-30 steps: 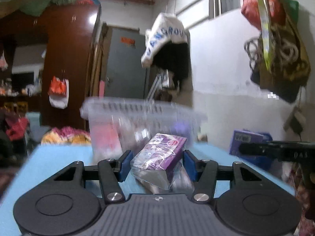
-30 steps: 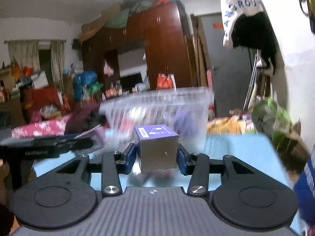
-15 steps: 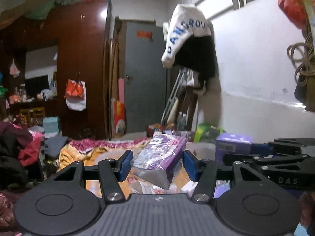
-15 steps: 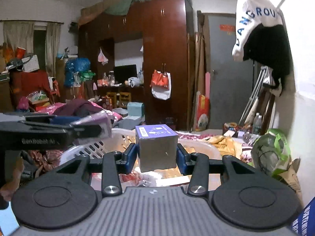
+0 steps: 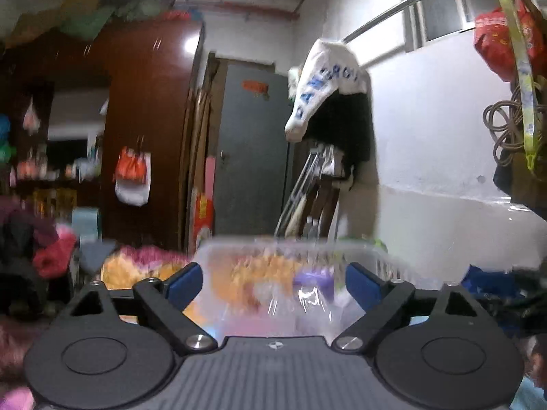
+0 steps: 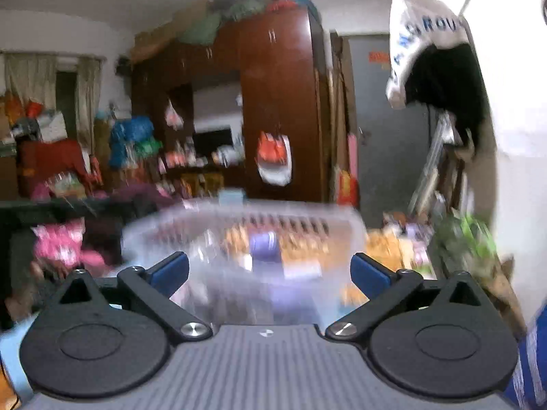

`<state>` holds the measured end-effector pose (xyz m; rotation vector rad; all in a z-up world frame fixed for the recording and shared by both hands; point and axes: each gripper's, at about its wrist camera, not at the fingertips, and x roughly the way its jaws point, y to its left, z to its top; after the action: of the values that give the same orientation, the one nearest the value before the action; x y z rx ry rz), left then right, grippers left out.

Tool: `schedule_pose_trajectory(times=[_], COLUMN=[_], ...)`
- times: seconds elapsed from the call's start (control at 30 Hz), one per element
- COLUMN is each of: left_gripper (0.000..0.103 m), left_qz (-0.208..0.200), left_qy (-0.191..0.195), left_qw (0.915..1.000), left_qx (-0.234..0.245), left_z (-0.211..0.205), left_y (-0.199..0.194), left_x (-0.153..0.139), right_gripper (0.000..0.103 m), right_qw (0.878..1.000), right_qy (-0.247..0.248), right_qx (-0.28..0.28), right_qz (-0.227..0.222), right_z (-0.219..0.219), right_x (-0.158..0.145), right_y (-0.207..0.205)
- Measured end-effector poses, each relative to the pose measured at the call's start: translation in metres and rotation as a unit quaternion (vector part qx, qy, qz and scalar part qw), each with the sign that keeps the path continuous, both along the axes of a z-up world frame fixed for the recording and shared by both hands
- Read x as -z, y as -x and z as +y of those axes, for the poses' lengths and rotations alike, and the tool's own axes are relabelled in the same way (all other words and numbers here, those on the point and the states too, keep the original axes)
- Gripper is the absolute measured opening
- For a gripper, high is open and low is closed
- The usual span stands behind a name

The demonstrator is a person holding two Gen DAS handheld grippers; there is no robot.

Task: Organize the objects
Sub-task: 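Carry both items over the basket and open both tools, then grasp the blue-white box with the left tool while the right tool grasps a red-wrapped bag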

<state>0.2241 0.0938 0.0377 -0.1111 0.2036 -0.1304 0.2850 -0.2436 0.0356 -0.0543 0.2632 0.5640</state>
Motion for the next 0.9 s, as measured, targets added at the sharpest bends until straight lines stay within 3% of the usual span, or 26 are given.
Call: schedule_pose_trajectory(times=[0.17,0.3,0.47,0.63,0.83,0.87,0.9], left_gripper=[0.093,0.087,0.08,0.08,0.08,0.078,0.07], left_qz=[0.063,0.09,0.126,0.136,0.177,0.184,0.191], left_qy=[0.006,0.014,0.004,-0.013,-0.041,-0.05,-0.058], left_qw=[0.9978,0.9956,0.9917,0.9903,0.9828,0.9811,0.9792], left_qx=[-0.019,-0.026,-0.025,-0.026,-0.032,-0.033,-0.033], left_z=[0.018,0.026,0.025,0.016,0.005,0.002,-0.001], left_y=[0.006,-0.002,-0.016,-0.018,-0.034,-0.036,-0.038], left_x=[0.045,0.064,0.076,0.08,0.085,0.086,0.087], right_gripper=[0.103,0.099,0.082,0.081,0.081,0.08,0.079], right_qw=[0.997,0.994,0.991,0.988,0.987,0.987,0.987], right_qy=[0.004,0.006,0.013,0.027,0.021,0.02,0.019], right_qx=[-0.002,-0.021,-0.032,-0.025,-0.021,-0.021,-0.023], right_qz=[0.074,0.111,0.133,0.15,0.158,0.159,0.16], right_z=[-0.008,0.002,0.011,0.021,0.022,0.021,0.021], right_x=[0.047,0.061,0.068,0.074,0.075,0.075,0.075], right_y=[-0.002,-0.008,-0.006,-0.004,-0.003,-0.003,-0.003])
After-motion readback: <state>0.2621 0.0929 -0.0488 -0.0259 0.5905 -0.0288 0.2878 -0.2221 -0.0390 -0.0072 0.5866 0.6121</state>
